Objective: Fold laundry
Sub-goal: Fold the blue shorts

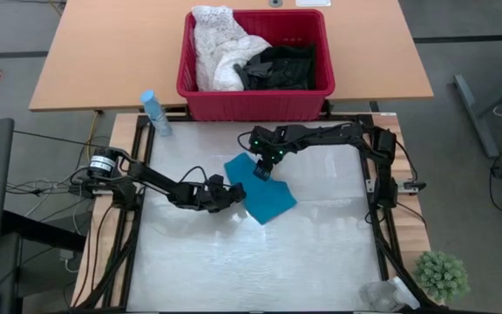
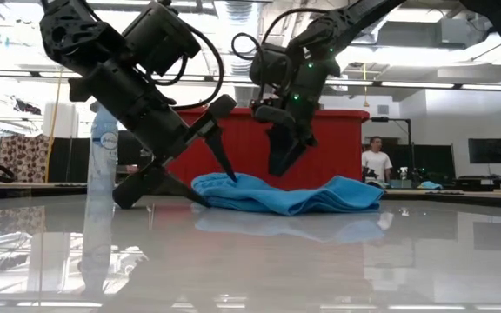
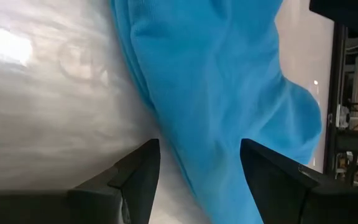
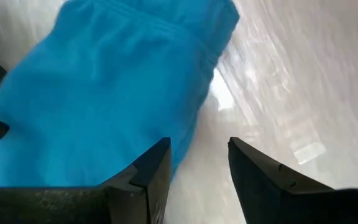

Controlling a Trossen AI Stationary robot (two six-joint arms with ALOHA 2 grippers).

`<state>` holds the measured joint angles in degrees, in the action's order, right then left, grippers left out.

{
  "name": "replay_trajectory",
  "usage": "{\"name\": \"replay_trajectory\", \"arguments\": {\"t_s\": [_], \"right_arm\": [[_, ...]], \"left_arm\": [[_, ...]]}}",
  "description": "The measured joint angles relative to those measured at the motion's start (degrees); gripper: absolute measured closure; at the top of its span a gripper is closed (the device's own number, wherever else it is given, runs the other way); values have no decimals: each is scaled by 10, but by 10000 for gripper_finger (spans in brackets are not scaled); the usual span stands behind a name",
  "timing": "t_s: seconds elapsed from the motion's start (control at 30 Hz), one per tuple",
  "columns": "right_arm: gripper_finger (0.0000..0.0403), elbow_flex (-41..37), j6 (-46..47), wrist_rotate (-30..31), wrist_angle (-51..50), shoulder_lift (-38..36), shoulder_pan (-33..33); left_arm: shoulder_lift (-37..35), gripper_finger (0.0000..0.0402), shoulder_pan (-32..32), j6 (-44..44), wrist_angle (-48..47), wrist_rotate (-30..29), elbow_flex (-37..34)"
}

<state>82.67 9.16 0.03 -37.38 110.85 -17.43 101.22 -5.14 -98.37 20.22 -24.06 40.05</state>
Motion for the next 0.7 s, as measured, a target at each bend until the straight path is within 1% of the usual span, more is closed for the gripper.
{"name": "replay_trajectory", "arguments": {"t_s": [0.3,0.5,0.7], "right_arm": [[219,0,-20,-2,-70,-25,-23],[219,-8,-24,-23,-111,-30,-14],[219,-47,-16,-36,-35,-28,11]], "left_arm": [[18,184,9,-26,2,-4,4],[19,184,9,-26,-2,-13,8],[19,184,14,-33,-21,-20,10]]}}
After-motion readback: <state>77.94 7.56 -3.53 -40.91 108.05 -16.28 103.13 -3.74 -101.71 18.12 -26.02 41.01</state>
